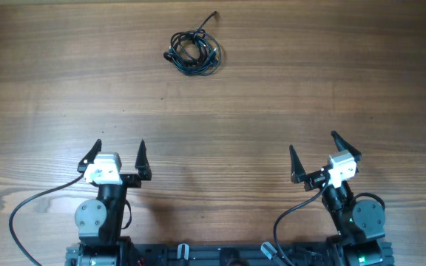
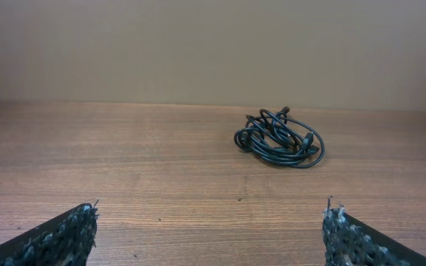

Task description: Untangle cables

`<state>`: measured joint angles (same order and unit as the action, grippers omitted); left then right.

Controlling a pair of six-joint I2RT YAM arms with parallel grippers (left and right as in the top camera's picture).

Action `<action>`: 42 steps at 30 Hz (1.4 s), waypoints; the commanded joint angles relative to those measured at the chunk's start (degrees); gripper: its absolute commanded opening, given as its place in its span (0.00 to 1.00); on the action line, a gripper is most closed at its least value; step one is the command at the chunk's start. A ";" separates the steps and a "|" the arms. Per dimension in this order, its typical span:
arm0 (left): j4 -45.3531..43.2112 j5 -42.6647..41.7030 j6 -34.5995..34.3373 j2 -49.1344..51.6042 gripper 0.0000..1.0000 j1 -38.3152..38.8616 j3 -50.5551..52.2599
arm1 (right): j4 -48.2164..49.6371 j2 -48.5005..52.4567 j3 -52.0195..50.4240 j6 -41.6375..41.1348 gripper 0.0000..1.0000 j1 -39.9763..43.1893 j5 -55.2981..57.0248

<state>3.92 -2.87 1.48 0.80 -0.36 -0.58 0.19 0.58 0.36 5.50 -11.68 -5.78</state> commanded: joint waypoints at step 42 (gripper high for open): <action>57.13 -29.42 -8.41 82.01 0.16 0.26 -84.94 | 0.11 -0.04 -0.07 0.52 1.00 0.24 -0.13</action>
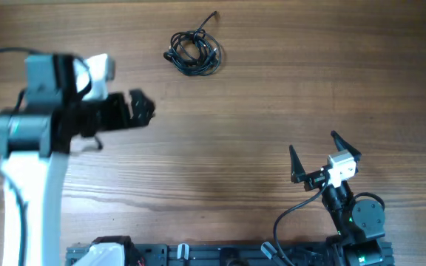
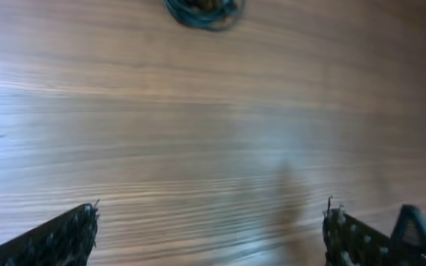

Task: Untangle cables
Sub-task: 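Reach the left gripper forward to the tangled black cable bundle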

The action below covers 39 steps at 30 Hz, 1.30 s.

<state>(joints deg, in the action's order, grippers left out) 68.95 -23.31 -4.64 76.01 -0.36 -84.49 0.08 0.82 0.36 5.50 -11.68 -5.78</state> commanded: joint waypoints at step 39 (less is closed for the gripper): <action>-56.30 30.40 -22.64 45.66 0.04 19.26 -1.07 | 0.22 -0.28 -0.07 0.52 1.00 0.24 -0.13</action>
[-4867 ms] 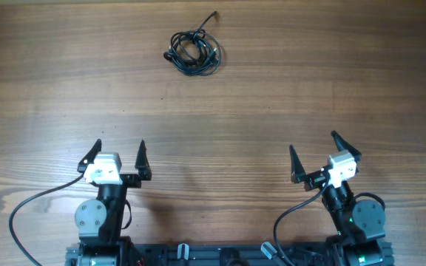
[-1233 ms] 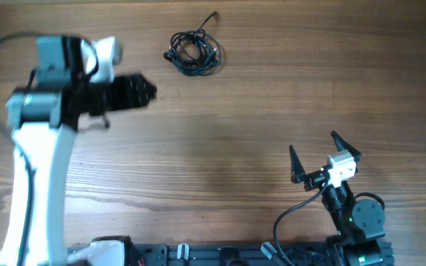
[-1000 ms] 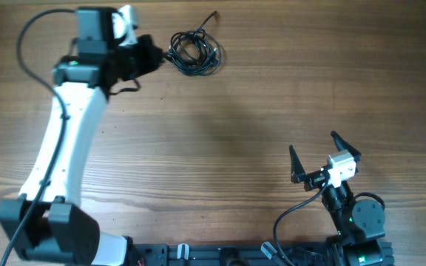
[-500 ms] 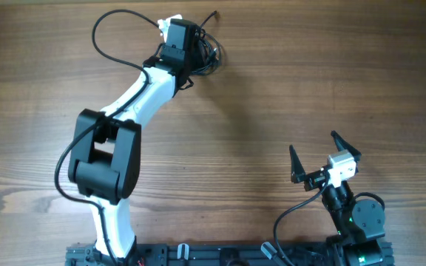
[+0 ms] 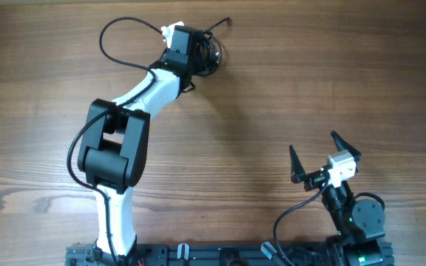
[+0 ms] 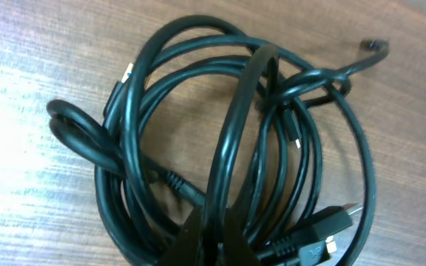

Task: Untangle cables
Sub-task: 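Reach the left gripper forward to the tangled black cable bundle, then grasp the cable bundle with the left gripper and lift it slightly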

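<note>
A tangled coil of black cables [image 6: 235,148] lies on the wooden table at the far middle. In the overhead view it shows as a small bundle [image 5: 214,53] with one loose end [image 5: 225,21] pointing away. My left gripper [image 6: 214,225] reaches over the near side of the coil, its fingers [image 6: 195,235] shut on one strand that arches across the loops. A USB plug [image 6: 330,227] lies just right of the fingers. Seen from overhead, my left gripper [image 5: 200,58] partly covers the bundle. My right gripper [image 5: 313,142] stands open, holding nothing, near the front right.
The left arm [image 5: 124,125] stretches from the front edge to the far middle, with its own lead [image 5: 117,29] looping beside it. The bare wooden table [image 5: 309,74] lies around the bundle. The arm bases [image 5: 228,255] run along the front edge.
My left gripper has gone from open above the table, left of the coil, to the coil itself and has shut on a strand. The coil lies in the same place. The right arm has not moved.
Both grippers stood open at the front edge, with the coil far off at the back. Then my left arm was raised over the left of the table, still open. Now it is at the coil, shut on one strand.
</note>
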`<state>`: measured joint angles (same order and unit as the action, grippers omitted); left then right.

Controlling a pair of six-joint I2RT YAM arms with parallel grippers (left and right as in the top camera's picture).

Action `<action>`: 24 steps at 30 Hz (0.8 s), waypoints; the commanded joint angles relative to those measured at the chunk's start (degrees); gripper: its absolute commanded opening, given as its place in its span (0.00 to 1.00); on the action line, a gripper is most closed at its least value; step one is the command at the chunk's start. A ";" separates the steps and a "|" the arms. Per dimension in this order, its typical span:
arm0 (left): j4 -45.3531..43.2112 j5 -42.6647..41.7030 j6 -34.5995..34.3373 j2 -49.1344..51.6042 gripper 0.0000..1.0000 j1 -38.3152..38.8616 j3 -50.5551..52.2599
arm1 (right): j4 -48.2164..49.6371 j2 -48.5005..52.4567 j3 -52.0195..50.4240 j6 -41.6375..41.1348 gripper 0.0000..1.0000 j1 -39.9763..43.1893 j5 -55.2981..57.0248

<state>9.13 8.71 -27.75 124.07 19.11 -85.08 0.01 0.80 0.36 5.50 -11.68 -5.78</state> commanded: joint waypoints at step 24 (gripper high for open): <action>40.35 -6.10 -0.20 -17.81 0.82 -0.24 0.37 | 0.28 -0.26 -0.07 0.50 0.99 0.24 -0.13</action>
<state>52.97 1.19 -26.13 104.12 19.11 -85.36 0.01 0.80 0.36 5.50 -11.68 -5.78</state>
